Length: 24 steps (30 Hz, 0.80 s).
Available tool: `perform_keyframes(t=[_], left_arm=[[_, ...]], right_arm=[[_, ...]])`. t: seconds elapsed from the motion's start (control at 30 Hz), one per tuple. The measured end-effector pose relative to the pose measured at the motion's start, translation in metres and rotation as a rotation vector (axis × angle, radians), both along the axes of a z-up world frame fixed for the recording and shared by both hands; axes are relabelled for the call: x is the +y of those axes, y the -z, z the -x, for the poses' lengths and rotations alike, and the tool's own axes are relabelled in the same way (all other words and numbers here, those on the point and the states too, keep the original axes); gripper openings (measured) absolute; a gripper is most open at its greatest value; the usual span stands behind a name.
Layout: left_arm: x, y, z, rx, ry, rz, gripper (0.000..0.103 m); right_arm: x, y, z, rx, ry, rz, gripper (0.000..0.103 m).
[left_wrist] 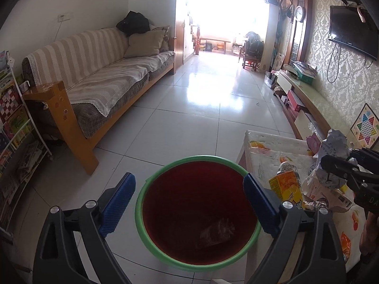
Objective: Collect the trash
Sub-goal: 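Carry both items over the red bin, open left then right gripper to drop them, then move both grippers back over the table toward the remaining trash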
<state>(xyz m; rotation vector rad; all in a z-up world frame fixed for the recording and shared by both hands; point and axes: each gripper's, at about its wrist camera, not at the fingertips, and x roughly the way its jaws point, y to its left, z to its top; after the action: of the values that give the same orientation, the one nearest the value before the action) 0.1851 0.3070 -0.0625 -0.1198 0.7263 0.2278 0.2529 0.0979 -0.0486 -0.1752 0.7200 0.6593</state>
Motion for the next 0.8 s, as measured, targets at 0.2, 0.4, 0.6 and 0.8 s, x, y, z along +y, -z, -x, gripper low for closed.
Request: perform_keyframes(t=[0.2,0.4,0.6,0.8], left_arm=[[0.02,-0.002,0.025,-0.023,-0.049,0.007,0.095],[0.039,0.002,0.046,-0.031,-0.078,0.035,0.095],[0.057,0.01,0.058,-0.033,-0.103,0.047,0.095],[0.07,0.016,0.065,-0.04,-0.124,0.069,0.095]], right_arm=[[0.05,0.009,-0.004,0.016,-0.074,-0.006,0.039],[0.092,0.022,-0.008,0.033,-0.116,0.017,0.04],[0.119,0.037,-0.009,0.05,-0.127,0.043,0.042],[0.134,0.047,-0.007,0.045,-0.12,0.063,0.081]])
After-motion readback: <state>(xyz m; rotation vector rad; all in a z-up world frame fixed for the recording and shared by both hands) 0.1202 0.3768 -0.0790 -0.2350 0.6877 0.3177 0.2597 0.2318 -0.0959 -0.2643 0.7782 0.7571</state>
